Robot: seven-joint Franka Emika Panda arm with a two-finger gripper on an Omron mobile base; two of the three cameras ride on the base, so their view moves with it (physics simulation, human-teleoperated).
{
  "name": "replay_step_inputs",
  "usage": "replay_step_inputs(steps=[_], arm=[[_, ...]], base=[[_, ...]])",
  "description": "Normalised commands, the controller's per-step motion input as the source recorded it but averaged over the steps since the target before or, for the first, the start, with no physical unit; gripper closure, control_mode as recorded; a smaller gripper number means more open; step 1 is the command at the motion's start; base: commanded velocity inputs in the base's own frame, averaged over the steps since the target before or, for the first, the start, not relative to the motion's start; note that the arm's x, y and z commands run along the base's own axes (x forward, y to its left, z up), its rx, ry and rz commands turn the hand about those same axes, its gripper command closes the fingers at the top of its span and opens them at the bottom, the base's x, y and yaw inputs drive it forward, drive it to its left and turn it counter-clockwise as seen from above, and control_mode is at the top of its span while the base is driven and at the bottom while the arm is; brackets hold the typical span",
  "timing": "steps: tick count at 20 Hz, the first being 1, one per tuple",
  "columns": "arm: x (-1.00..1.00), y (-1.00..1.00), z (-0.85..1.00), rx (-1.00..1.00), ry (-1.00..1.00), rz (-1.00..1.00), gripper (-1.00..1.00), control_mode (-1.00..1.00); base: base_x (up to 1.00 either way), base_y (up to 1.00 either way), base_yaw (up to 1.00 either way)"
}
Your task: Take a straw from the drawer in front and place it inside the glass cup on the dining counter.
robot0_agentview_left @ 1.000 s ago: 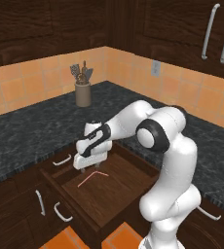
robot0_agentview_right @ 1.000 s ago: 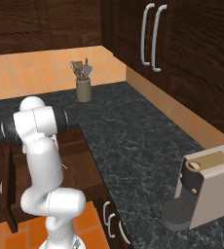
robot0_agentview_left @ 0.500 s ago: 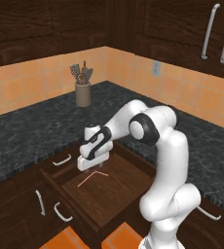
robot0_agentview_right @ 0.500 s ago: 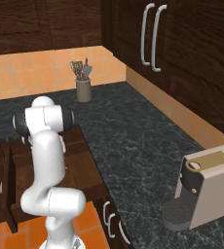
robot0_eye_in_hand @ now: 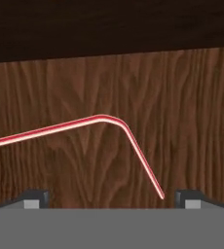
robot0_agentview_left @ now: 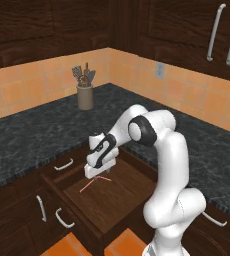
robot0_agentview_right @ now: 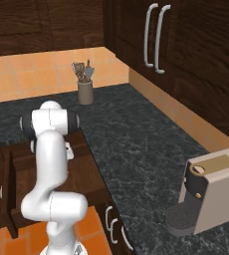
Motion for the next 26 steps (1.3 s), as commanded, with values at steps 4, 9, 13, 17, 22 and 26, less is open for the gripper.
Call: replay_step_inputs(steps=[4,9,13,17,22,26], arm=[[0.22,-0.01,-0.46,0.00,0.00,0.04,-1.00,-1.00],[0.29,-0.10,-0.24,0.00,0.00,0.03,-1.00,-1.00],[0.25,-0.10,-0.26,0.00,0.00,0.03,-1.00,-1.00],[0.04,-0.01,-0.49,0.00,0.02,0.04,1.00,-1.00],[-0.04,0.00,-0.47,0.00,0.02,0.05,1.00,-1.00],[-0.38,-0.02,-0.19,0.00,0.00,0.05,1.00,-1.00]], base=[[0.00,0.00,0.00],[0.00,0.00,0.00],[0.00,0.00,0.00],[0.00,0.00,0.00],[0.00,0.00,0.00],[0.00,0.00,0.00]])
